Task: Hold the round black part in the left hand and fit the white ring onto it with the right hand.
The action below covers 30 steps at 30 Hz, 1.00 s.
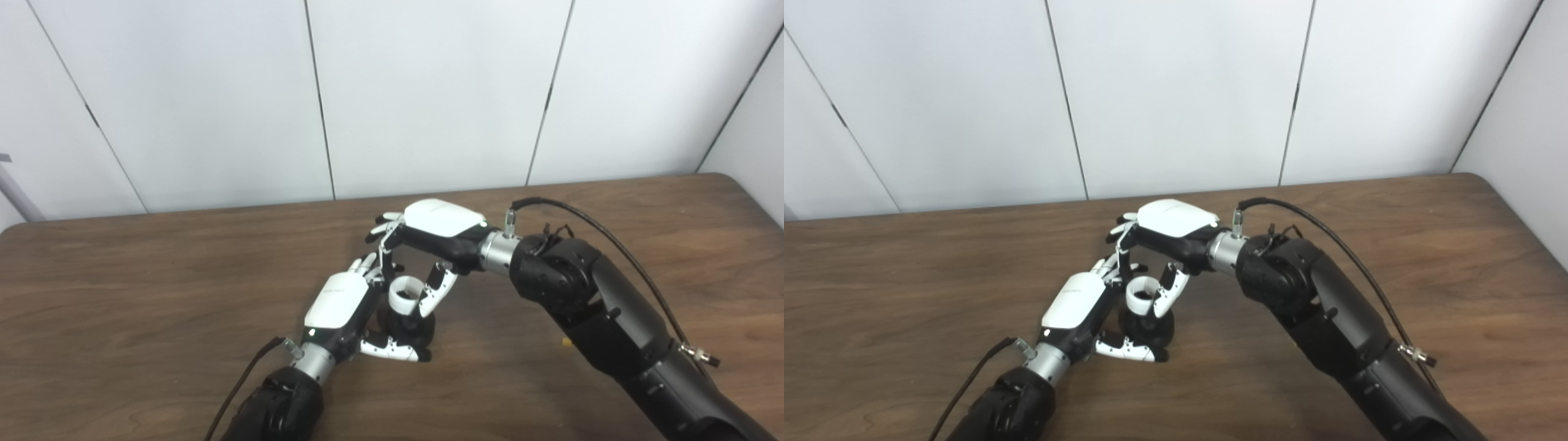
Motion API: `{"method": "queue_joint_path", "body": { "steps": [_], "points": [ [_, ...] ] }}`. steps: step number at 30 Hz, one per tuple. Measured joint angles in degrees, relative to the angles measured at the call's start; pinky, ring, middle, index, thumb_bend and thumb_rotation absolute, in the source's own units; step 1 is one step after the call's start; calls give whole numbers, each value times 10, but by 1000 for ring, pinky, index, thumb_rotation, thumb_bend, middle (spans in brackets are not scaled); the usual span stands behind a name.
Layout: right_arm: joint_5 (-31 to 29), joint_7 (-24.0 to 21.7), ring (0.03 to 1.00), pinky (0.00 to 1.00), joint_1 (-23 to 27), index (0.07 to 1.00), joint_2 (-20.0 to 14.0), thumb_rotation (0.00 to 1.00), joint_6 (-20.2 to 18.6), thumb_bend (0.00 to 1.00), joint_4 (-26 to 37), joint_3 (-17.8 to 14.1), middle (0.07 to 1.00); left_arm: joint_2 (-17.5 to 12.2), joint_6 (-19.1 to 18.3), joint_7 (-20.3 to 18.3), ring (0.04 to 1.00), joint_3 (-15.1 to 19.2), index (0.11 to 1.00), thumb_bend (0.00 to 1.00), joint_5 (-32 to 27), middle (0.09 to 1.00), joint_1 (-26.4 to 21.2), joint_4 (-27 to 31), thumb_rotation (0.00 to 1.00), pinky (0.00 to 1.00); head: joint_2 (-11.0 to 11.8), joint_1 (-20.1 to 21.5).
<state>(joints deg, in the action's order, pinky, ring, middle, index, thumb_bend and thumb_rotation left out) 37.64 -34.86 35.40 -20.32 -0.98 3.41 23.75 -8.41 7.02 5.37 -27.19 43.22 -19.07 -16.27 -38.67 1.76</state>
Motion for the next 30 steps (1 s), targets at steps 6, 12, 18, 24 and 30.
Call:
{"method": "queue_joint_path", "body": {
  "steps": [6,12,18,24,30],
  "points": [
    [0,0,967,844,-1,476,0,124,-7,518,1,0,879,0,0,0,1000,1,478,522,0,861,0,0,49,1000,-2,3],
    [-2,0,971,842,-6,477,-1,124,-10,518,6,0,880,-1,1,0,1000,1,479,522,0,863,0,0,49,1000,-2,4],
    [-3,-6,968,836,-20,476,-2,123,-10,518,7,1,873,-1,0,-1,1000,0,479,522,0,865,1,2,49,1000,-5,3],
    [-5,-7,969,845,-23,476,-2,123,-12,518,7,1,873,-1,0,-4,1000,1,478,522,-1,866,3,5,49,1000,-11,2],
    [-5,-8,974,851,-26,476,-1,124,-20,518,12,1,879,0,0,-6,1000,1,478,522,-2,873,3,5,49,1000,-12,0]
  ]
}}
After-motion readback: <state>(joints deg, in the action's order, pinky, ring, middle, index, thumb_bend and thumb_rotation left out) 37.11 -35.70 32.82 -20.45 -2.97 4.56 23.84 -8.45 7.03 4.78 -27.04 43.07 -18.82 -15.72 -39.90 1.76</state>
